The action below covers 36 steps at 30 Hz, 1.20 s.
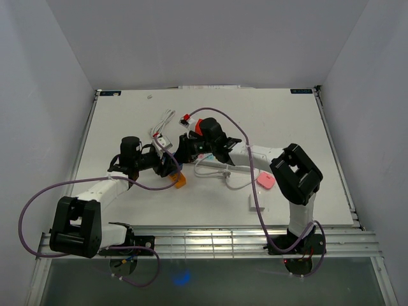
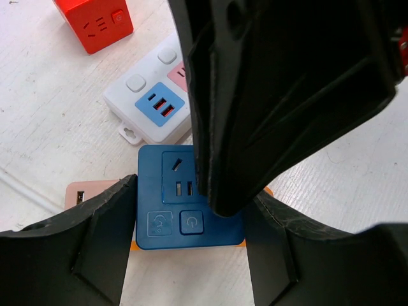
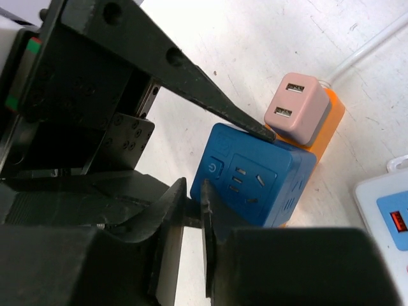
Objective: Insert the plug
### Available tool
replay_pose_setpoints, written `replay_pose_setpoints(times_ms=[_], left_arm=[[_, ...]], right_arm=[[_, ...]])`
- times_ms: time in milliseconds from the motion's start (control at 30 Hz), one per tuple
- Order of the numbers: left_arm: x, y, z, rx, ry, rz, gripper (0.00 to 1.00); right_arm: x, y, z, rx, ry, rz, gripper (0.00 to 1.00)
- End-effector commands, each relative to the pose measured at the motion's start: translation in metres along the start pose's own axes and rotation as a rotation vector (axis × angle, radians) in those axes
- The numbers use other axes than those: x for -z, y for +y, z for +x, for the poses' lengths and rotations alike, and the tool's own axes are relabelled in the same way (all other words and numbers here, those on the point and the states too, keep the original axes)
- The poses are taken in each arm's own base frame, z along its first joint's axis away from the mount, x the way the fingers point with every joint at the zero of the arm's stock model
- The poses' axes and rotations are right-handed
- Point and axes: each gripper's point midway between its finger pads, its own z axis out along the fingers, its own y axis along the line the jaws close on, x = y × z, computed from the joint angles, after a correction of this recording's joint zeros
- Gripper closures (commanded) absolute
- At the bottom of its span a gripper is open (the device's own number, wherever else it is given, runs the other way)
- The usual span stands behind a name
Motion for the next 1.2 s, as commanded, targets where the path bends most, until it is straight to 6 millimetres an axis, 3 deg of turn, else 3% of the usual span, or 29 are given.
replay_pose_setpoints(times_ms=[0, 133, 267, 433, 600, 633, 733, 800, 900, 1167], left_arm=[[0.002, -0.009, 0.025, 0.061, 0.07, 0.006, 1.0], [0.003, -0.01, 0.023, 0.057, 0.064, 0.003, 1.0], [0.003, -0.009, 0.022, 0.053, 0.061, 0.004, 1.0], [0.003, -0.009, 0.021, 0.05, 0.059, 0.006, 1.0], [0.002, -0.01, 0.021, 0.052, 0.061, 0.012, 1.0], [0.002, -0.01, 0.02, 0.049, 0.058, 0.011, 1.0], [0.003, -0.011, 0.02, 0.051, 0.06, 0.015, 0.99], [0.003, -0.011, 0.019, 0.048, 0.058, 0.021, 0.92], [0.002, -0.012, 0.018, 0.046, 0.057, 0.026, 0.8], [0.003, -0.011, 0.017, 0.043, 0.056, 0.021, 0.75]], right_arm=[[-0.007, 0.011, -0.004, -0.015, 0.021, -0.059, 0.8], [-0.005, 0.017, -0.02, 0.009, 0.009, -0.06, 0.88], [0.009, 0.033, -0.057, 0.063, -0.053, -0.052, 0.89], [0.019, 0.038, -0.07, 0.074, -0.082, -0.044, 0.9], [0.004, 0.018, -0.031, -0.017, -0.015, -0.053, 0.92], [-0.001, 0.006, -0.005, -0.06, 0.025, -0.04, 0.92], [-0.021, -0.015, 0.035, -0.114, 0.102, 0.0, 0.92], [-0.03, -0.029, 0.062, -0.133, 0.214, 0.054, 0.92], [-0.039, -0.036, 0.07, -0.115, 0.236, 0.104, 0.92], [-0.029, -0.037, 0.062, -0.091, 0.205, 0.136, 0.92]])
